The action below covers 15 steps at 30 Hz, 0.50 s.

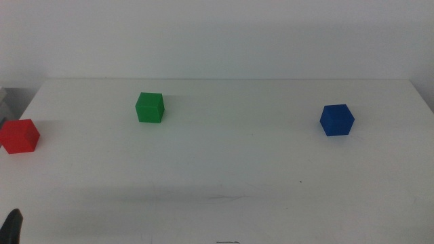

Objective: Stack red cubes first, then green, then blue cubes in a specific spot.

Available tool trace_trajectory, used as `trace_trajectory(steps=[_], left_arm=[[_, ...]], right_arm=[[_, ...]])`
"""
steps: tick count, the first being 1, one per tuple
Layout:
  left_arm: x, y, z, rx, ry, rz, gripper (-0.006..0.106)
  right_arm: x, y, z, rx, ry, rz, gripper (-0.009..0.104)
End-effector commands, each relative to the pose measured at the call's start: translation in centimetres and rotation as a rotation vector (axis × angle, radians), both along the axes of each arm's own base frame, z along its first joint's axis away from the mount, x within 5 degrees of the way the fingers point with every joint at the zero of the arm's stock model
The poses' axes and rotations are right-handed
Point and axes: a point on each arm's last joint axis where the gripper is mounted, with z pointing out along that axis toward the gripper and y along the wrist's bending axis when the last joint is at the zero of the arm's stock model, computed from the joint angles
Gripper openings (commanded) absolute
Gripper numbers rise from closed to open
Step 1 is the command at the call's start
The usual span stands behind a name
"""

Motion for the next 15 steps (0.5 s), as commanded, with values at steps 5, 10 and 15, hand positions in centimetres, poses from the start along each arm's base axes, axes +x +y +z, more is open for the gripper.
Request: trace_trajectory(steps=[5,10,15], left_arm=[[-0.2,0.5,0.9,-0.001,-0.095,0.085,0.094],[-0.1,0.8,1.0,-0.003,-0.083,0.146,0.094],[0.7,1.0,4.0,-0.071,0.036,0.157,0.094]], right_arm=[[0.1,0.0,1.3,-0.032,-0.112,0.001,0.07],[0.1,0.0,1.3,-0.032,-0.112,0.001,0.07],[0.1,0.0,1.3,-0.032,-0.112,0.001,0.07]])
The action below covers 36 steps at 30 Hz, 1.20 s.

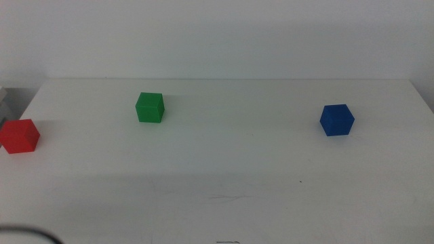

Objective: Stack red cubes first, then green, then blue cubes in a specific spot.

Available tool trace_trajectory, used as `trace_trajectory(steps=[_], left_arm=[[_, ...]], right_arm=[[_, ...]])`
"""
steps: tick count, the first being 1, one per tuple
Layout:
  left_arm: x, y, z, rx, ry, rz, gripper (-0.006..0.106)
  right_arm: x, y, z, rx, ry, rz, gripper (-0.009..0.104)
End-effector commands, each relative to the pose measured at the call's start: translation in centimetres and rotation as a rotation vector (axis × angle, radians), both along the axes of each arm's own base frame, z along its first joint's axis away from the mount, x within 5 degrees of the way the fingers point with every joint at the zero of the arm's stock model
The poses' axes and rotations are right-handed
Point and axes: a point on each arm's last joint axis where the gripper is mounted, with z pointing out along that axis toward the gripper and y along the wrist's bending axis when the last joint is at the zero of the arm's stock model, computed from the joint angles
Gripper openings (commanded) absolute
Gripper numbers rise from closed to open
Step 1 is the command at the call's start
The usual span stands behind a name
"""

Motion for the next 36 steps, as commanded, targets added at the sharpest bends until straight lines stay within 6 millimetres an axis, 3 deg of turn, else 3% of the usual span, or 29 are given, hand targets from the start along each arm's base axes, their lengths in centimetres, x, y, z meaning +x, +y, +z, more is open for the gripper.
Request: trace_trajectory(steps=[1,5,9,18,24,31,36], left_arm=[[0.7,0.1,3.7,-0.022,-0.021,-0.001,0.094],[2.5,0.2,8.4,-0.076,0.22,-0.036,0.094],[4.5,0.6,11.6,-0.118,0.46,-0.063,0.094],[9.5,1.9,16.1,-0.164,0.8,-0.085,0.094],[13.3,3.1,17.7,-0.155,0.867,-0.074,0.094],[18.3,4.7,17.6,-0.127,0.924,-0.053,0.094],[22.4,7.2,16.4,-0.144,0.967,-0.089,0.094]], right_arm=[[0.1,0.0,1.3,-0.032,-0.111,0.001,0.07],[0.1,0.0,1.3,-0.032,-0.111,0.001,0.07],[0.1,0.0,1.3,-0.032,-0.111,0.001,0.07],[0.1,0.0,1.3,-0.032,-0.111,0.001,0.07],[0.1,0.0,1.3,-0.032,-0.111,0.001,0.07],[0.1,0.0,1.3,-0.032,-0.111,0.001,0.07],[0.1,0.0,1.3,-0.032,-0.111,0.001,0.07]])
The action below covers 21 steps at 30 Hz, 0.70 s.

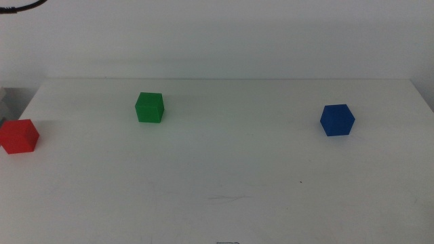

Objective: Stack red cubes first, then green, then blue cubes in a specific spot.

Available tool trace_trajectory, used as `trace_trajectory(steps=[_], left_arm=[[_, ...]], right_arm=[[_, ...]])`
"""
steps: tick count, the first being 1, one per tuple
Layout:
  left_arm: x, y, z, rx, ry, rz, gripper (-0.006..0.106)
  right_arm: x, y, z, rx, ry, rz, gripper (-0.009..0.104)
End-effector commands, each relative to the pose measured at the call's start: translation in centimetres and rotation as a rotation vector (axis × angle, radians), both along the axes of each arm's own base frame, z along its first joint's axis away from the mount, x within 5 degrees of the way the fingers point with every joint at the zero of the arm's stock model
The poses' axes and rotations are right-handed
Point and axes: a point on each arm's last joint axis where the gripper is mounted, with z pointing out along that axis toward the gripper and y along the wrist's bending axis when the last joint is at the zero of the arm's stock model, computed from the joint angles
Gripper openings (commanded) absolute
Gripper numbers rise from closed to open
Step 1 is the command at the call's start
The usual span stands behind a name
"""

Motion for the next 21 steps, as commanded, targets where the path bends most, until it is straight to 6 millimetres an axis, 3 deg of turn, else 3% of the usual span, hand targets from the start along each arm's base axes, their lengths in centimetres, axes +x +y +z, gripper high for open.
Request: trace_trajectory(steps=[1,13,21], left_arm=[[1.0,0.9,0.9,-0.013,-0.024,-0.028,0.094],[10.5,5.5,-4.7,-0.047,0.053,-0.055,0.094],[14.4,7.1,-8.2,-0.04,0.086,-0.075,0.094]], right_arm=[[0.1,0.0,1.3,-0.032,-0.111,0.001,0.07],[0.1,0.0,1.3,-0.032,-0.111,0.001,0.07],[0.1,0.0,1.3,-0.032,-0.111,0.001,0.07]])
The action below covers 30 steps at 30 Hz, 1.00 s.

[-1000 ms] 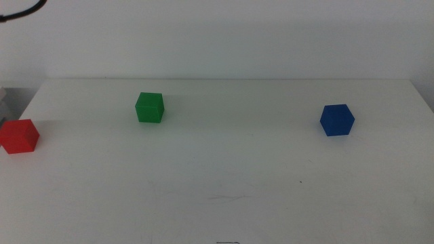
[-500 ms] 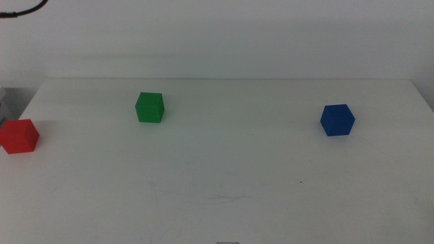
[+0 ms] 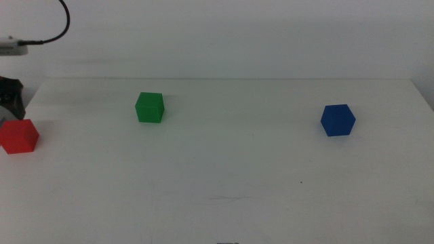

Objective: Stack red cubes first, then green, then blue cubes in a specific spot.

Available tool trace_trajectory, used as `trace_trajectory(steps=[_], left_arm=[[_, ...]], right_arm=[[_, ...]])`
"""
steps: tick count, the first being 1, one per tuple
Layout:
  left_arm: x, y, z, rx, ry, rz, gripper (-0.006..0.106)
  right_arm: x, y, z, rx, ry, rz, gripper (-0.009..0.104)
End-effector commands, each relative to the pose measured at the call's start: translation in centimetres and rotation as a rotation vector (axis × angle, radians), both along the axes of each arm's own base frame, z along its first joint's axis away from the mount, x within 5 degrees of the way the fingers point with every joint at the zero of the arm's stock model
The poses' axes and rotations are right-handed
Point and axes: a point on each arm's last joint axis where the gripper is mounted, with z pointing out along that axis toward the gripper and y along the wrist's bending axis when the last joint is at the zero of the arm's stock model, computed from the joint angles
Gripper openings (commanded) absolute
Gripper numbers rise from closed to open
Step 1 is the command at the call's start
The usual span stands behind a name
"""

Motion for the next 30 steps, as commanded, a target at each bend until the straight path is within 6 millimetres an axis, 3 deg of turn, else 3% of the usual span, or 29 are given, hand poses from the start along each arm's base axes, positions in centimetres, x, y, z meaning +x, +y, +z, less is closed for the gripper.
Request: trace_trajectory(steps=[1,13,20,24,30], left_arm=[[-0.1,-0.1,2.7,0.008,-0.046,-0.007,0.094],[1.7,0.4,-1.4,-0.001,-0.018,-0.02,0.094],[2.2,0.6,-2.4,0.002,-0.027,-0.019,0.092],[2.2,0.6,-2.4,0.002,-0.028,-0.018,0.08],[2.2,0.5,-2.4,-0.008,-0.024,-0.011,0.046]], right_arm=[[0.1,0.0,1.3,-0.032,-0.111,0.001,0.07],[0.1,0.0,1.3,-0.033,-0.111,0.001,0.07],[0.1,0.0,1.3,-0.033,-0.111,0.001,0.07],[0.1,0.0,1.3,-0.033,-0.111,0.001,0.07],[0.1,0.0,1.3,-0.033,-0.111,0.001,0.07]])
